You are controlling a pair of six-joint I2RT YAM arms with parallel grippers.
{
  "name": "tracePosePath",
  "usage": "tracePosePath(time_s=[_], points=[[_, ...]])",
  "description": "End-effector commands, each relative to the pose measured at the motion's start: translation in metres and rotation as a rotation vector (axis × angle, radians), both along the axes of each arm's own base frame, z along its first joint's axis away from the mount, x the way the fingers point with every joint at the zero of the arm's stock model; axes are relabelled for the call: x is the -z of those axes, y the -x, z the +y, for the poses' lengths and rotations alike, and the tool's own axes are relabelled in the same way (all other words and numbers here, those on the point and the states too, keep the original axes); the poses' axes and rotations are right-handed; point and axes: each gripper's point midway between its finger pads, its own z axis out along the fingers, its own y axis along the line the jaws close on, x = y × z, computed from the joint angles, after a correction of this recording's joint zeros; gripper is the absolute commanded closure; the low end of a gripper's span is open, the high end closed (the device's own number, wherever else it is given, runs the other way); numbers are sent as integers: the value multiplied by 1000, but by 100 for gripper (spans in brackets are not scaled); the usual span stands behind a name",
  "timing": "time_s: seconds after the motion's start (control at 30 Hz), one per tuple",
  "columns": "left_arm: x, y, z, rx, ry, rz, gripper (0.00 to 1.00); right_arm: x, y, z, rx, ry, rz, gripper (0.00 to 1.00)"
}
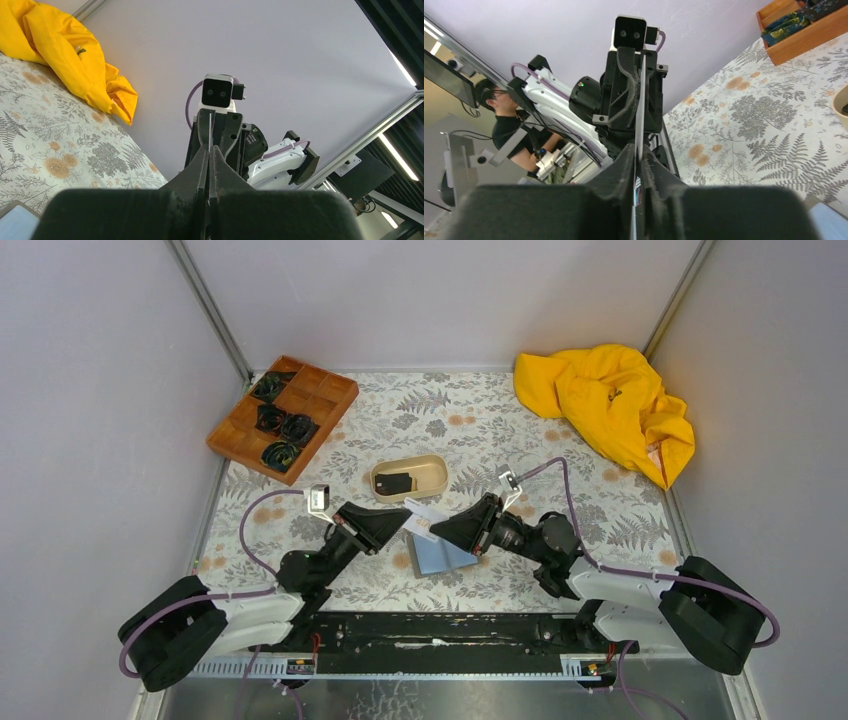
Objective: Take the credit cards out of the card holder
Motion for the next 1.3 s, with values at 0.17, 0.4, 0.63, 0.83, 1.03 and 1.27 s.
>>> tracePosePath(time_s=[0.17,0.4,0.63,0.83,1.03,1.27], points=[[30,14,12,-2,-48,12,100,-4,-11,3,66,35,3,100],[61,9,28,-73,-98,89,40,0,-44,-2,168,258,17,100],[63,6,39,-134,-104,94,22,-9,-102,-14,81,366,86,100],[71,5,40,-145,-149,107,16,23,-139,18,-193,535,193,100],[76,5,37,-141,-196,122,16,72,-169,42,-283,574,310,100],[78,6,33,-124,-220,115,16,124,-182,54,-311,556,418,100]])
